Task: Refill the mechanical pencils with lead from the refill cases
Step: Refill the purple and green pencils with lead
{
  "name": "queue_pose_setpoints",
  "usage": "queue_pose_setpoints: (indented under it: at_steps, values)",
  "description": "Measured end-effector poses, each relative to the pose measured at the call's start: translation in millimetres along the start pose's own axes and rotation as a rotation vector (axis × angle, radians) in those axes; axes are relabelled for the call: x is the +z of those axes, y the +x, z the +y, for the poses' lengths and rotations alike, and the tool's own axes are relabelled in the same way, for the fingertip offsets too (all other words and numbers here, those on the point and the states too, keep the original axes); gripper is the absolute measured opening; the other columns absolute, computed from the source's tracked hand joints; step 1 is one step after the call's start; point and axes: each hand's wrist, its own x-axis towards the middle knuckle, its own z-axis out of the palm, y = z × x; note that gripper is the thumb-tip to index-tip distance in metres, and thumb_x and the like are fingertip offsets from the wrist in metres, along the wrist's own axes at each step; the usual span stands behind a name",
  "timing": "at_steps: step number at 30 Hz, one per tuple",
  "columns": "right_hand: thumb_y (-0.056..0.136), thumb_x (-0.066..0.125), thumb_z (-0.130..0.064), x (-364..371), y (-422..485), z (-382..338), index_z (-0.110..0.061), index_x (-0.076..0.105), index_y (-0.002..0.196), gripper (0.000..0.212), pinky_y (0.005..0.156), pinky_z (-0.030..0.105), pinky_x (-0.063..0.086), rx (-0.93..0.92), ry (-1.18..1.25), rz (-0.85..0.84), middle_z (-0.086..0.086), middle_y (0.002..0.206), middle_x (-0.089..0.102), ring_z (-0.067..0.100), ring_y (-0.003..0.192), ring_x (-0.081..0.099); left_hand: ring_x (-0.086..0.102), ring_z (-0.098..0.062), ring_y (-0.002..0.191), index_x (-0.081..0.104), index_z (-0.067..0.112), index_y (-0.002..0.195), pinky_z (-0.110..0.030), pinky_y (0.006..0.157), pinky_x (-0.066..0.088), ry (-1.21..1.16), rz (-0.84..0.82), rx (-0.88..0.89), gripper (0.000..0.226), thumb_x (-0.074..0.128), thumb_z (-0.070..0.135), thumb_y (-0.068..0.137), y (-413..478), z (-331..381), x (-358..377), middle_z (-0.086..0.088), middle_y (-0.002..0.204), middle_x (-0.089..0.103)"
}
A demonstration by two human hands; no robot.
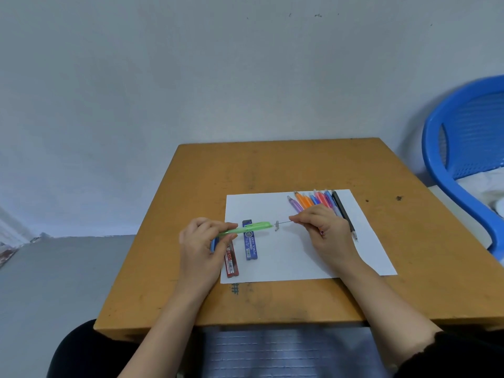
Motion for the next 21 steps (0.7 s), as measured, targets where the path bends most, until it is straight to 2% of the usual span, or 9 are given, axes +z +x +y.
queue_pose_setpoints:
  at_steps: [5,9,14,21]
  values:
    - [0.084,0.056,-0.003,-0.9,0.3,-0.1,-0.005,0.074,0.096,0.022,0.081,0.020,0.051,-0.015,0.006,0.009,0.005,0.090,0.071,0.010,0.088,0.060,0.041,0.014,0.103,0.073,0.023,0.096,-0.009,0.092,0.020,-0.005,0.005,-0.008,0.032,0.051,0.044,0.087,-0.1,-1.1,0.5,0.030,0.093,0.058]
    - [0.084,0.058,-0.002,0.2,-0.9,0.7,-0.005,0.074,0.096,0.020,0.078,0.022,0.051,-0.029,0.011,0.008,0.005,0.088,0.071,0.012,0.086,0.061,0.041,0.014,0.102,0.072,0.026,0.096,-0.020,0.089,0.026,-0.008,-0.002,0.003,0.029,0.052,0.044,0.086,-0.4,-0.5,1.3,0.034,0.094,0.055]
    - [0.084,0.057,-0.002,-1.0,-0.1,0.2,-0.005,0.074,0.096,0.021,0.081,0.020,0.051,-0.024,0.011,0.032,0.005,0.090,0.072,0.011,0.088,0.062,0.042,0.011,0.098,0.073,0.024,0.096,-0.028,0.084,0.028,-0.008,0.005,0.001,0.031,0.052,0.044,0.086,-0.6,-1.2,1.8,0.030,0.092,0.058]
    - [0.084,0.059,-0.001,0.2,-1.2,1.3,-0.005,0.075,0.095,0.020,0.082,0.016,0.050,-0.026,0.031,0.020,0.005,0.089,0.071,0.009,0.088,0.061,0.043,0.013,0.101,0.073,0.023,0.096,-0.023,0.085,0.031,-0.008,0.003,0.021,0.031,0.052,0.045,0.086,-0.6,-1.0,1.1,0.035,0.093,0.054]
